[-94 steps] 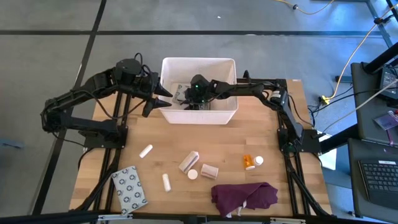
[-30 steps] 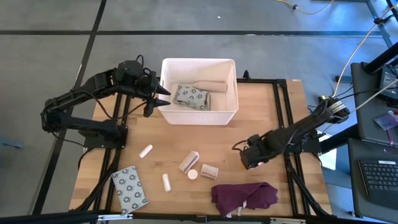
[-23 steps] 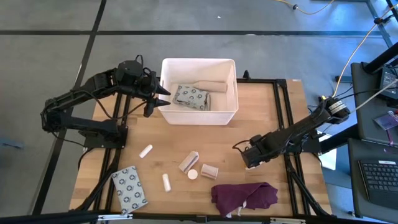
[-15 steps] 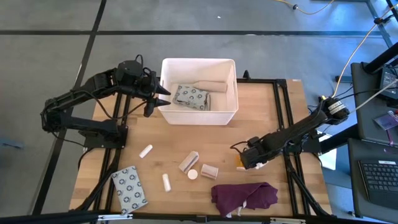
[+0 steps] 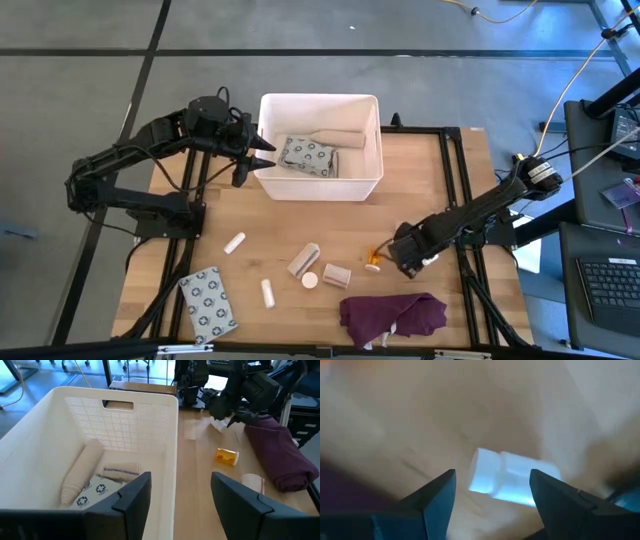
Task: Pick & place medical supplies in basket/bin
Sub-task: Put the white pill bottle into the white bin
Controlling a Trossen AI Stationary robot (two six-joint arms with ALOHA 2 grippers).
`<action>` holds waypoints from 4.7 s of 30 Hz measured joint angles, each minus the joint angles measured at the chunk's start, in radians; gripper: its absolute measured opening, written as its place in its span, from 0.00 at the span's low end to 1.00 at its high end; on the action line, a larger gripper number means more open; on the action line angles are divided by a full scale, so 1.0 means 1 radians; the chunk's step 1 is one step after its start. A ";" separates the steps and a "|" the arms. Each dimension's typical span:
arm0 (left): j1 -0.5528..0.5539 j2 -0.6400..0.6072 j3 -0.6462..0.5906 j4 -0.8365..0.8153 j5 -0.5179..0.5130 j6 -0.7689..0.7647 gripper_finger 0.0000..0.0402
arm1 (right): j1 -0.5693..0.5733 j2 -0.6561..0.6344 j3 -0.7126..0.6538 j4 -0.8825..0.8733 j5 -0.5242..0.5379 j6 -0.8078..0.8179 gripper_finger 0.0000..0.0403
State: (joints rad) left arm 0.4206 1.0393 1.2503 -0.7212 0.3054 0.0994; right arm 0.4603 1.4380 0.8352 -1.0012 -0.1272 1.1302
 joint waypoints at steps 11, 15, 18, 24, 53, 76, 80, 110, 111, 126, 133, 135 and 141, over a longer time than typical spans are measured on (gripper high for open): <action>0.000 0.000 0.000 0.000 0.000 -0.008 0.49 | 0.017 0.001 -0.032 -0.056 -0.013 -0.750 0.63; 0.000 0.000 0.000 -0.001 0.000 -0.023 0.49 | 0.017 0.001 -0.089 -0.003 -0.044 -0.820 0.63; 0.000 0.000 0.000 -0.001 0.000 -0.037 0.49 | 0.017 0.001 -0.112 0.021 -0.020 -0.826 0.63; 0.000 0.000 0.000 -0.001 -0.001 -0.036 0.49 | 0.015 0.001 -0.141 0.098 0.021 -0.845 0.63; 0.000 0.000 0.000 -0.001 -0.002 -0.034 0.49 | -0.032 -0.002 0.051 0.375 0.433 -0.497 0.38; 0.000 0.000 0.000 -0.001 0.002 -0.035 0.49 | -0.634 -0.091 0.484 1.202 0.108 -1.286 0.39; 0.000 0.000 0.000 -0.005 0.002 -0.036 0.49 | -0.786 0.008 0.486 1.313 -0.122 -1.170 0.39; 0.000 0.000 0.000 -0.008 0.000 -0.034 0.49 | -0.881 0.711 0.484 1.738 -0.420 -1.005 0.39; 0.000 0.000 0.000 -0.008 0.000 -0.034 0.49 | -0.880 0.722 0.484 1.737 -0.420 -1.006 0.39; 0.000 0.000 0.000 -0.009 -0.001 -0.034 0.49 | -0.869 0.805 0.484 1.717 -0.413 -1.082 0.39; 0.000 0.000 0.000 -0.009 -0.002 -0.034 0.49 | -0.856 0.805 0.484 1.716 -0.338 -1.080 0.41; 0.000 0.000 0.000 -0.009 -0.002 -0.034 0.49 | -0.856 0.805 0.484 1.716 -0.338 -1.083 0.43; 0.000 0.000 0.000 -0.009 -0.002 -0.034 0.49 | -0.856 0.805 0.484 1.715 -0.337 -1.087 0.50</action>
State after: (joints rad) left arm 0.4206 1.0397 1.2503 -0.7303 0.3035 0.0654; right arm -0.3954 2.2425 1.3190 0.7143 -0.4644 0.0437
